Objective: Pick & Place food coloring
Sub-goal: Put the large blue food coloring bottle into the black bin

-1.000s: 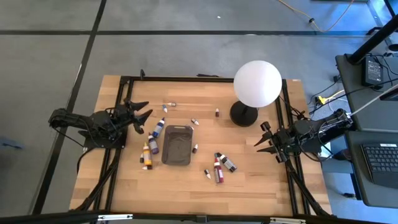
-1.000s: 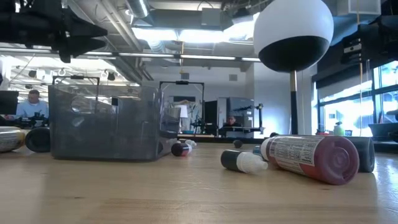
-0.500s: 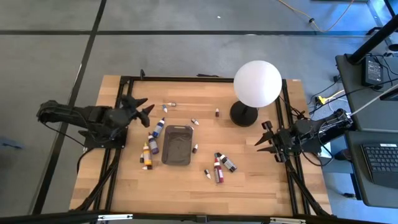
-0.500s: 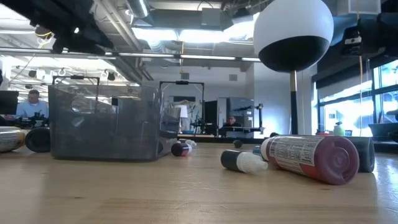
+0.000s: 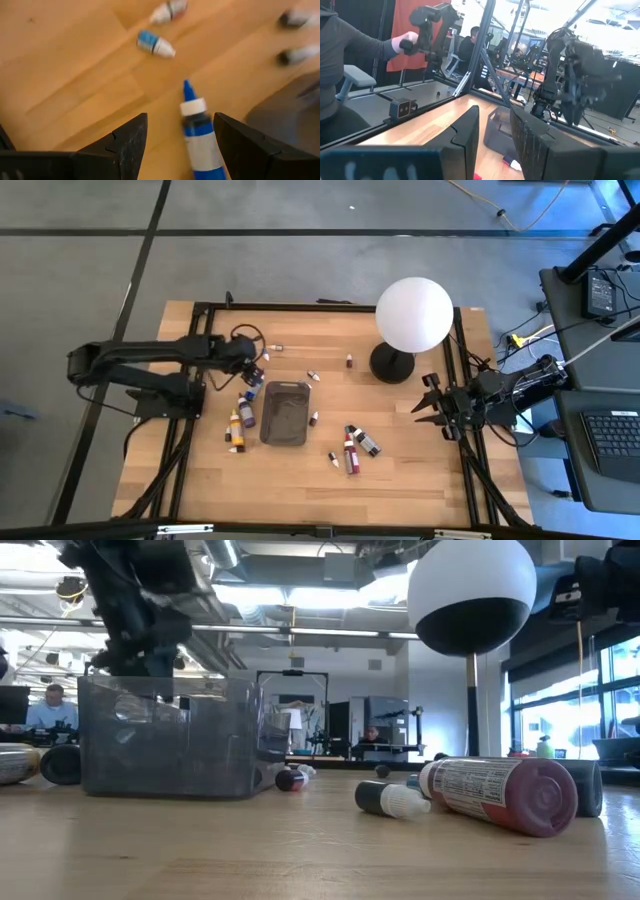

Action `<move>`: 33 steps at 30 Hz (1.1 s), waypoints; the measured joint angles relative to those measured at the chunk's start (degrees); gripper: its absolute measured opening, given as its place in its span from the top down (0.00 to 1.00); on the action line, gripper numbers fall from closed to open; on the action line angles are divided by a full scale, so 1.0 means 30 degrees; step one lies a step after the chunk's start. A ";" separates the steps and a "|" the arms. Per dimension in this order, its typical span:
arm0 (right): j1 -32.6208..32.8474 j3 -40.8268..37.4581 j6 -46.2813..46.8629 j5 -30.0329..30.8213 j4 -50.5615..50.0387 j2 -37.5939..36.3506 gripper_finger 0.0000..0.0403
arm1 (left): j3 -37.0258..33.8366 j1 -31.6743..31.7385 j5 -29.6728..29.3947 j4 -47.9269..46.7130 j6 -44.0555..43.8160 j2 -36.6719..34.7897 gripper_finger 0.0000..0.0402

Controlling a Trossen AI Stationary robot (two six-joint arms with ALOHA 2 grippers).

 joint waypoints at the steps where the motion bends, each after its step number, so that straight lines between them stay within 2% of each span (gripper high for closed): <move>1: 0.0000 0.0000 0.0007 0.0000 0.0061 0.0000 0.72 | 0.0000 0.0200 0.0067 0.0226 0.0393 0.0567 0.44; 9: 0.0002 0.0000 0.0004 0.0004 0.0070 0.0000 0.72 | 0.0000 0.0685 0.1777 0.2686 0.1743 0.3983 0.44; 16: 0.0001 0.0000 0.0001 0.0000 0.0062 0.0000 0.72 | 0.0000 0.0692 0.1269 0.3082 0.1767 0.6120 0.44; 22: -0.0002 0.0000 0.0000 0.0000 0.0041 0.0000 0.72 | 0.0026 0.0692 0.1688 0.4534 0.2227 0.7137 0.44; 27: 0.0002 0.0000 0.0000 0.0002 0.0023 0.0000 0.72 | 0.0044 0.0700 0.2763 0.4344 0.2238 0.7867 0.44; 33: -0.0002 0.0000 0.0005 0.0000 0.0019 0.0000 0.72 | 0.0023 0.0685 0.2717 0.4336 0.2252 0.8158 0.46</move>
